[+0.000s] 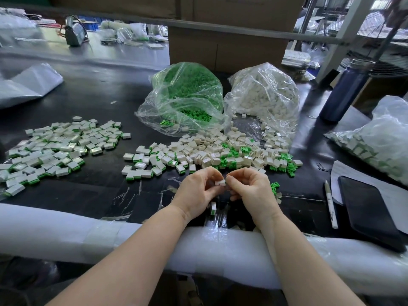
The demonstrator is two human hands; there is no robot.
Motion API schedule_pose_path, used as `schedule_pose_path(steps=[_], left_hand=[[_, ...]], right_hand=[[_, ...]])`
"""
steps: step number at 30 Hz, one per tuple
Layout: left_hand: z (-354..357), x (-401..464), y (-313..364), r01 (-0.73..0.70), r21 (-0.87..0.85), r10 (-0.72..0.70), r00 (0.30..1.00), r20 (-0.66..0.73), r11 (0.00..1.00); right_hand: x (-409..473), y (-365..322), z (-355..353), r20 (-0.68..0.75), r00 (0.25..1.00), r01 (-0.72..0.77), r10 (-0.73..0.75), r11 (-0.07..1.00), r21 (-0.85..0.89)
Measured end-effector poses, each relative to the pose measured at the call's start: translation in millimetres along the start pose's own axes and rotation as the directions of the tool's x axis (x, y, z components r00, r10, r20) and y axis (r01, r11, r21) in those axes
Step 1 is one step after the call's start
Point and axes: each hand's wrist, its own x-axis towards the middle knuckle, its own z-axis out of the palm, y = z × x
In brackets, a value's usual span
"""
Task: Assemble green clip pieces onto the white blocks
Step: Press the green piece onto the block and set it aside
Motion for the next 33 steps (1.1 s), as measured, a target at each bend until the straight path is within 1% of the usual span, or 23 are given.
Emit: schedule_pose_path(steps=[2,5,9,11,15,17,20,25,27,31,33], left_hand=[[-0.3,0.2,0.3,0.0,-0.039,-0.001,1.0,-0.027,0.999],[-1.2,-0.2,1.4,0.058,-0.157,-0.057,0.998,0.008,0.986],[-1.9,0.5,1.5,0.116,-0.175,-0.11,0.993,0.045,0.978],[-2.6,0.2,2.4,0.118,-0.144,-0.11,0.992,0.061,0.982],[-1.9,-1.0,4.1,0.054,0.0,-0.053,0.995,0.089,0.999],[-1.6,-0.8,3.6,0.029,0.05,-0.033,0.995,0.093,0.998],[-1.8,-0.9,3.3,0.022,0.047,-0.025,0.997,0.078,0.999],[-0.4,-2.0,5.0,0.045,-0.081,-0.045,0.999,-0.004,0.996],[0.1,-1.8,5.0,0.049,-0.112,-0.049,0.999,-0.001,0.992],[0.3,-1.1,3.5,0.068,-0.121,-0.069,0.998,0.001,0.99],[0.4,-0.1,3.1,0.083,-0.154,-0.084,0.996,-0.001,0.984]], right_hand=[[-0.6,-0.3,-1.4,0.017,1.0,0.0,0.0,1.0,0.02],[-0.4,0.1,-0.3,0.001,1.0,0.004,-0.004,1.0,-0.007],[0.5,1.6,3.5,0.001,1.0,-0.018,0.018,0.996,-0.083],[0.9,1.9,3.7,0.008,1.0,-0.019,0.02,0.992,-0.129],[0.8,2.1,2.5,0.048,0.999,0.006,0.008,0.961,-0.277],[0.4,1.7,2.2,0.069,0.998,0.018,0.005,0.947,-0.32],[0.4,1.3,2.2,0.061,0.998,0.005,0.012,0.963,-0.269],[0.3,1.3,1.4,-0.005,1.0,-0.008,0.008,0.999,-0.054],[0.1,1.1,0.5,-0.011,1.0,0.003,-0.003,1.0,-0.024],[-0.6,0.4,0.8,0.008,1.0,0.022,-0.022,0.999,-0.032],[-0.4,0.5,1.0,0.017,1.0,0.024,-0.024,1.0,-0.014]])
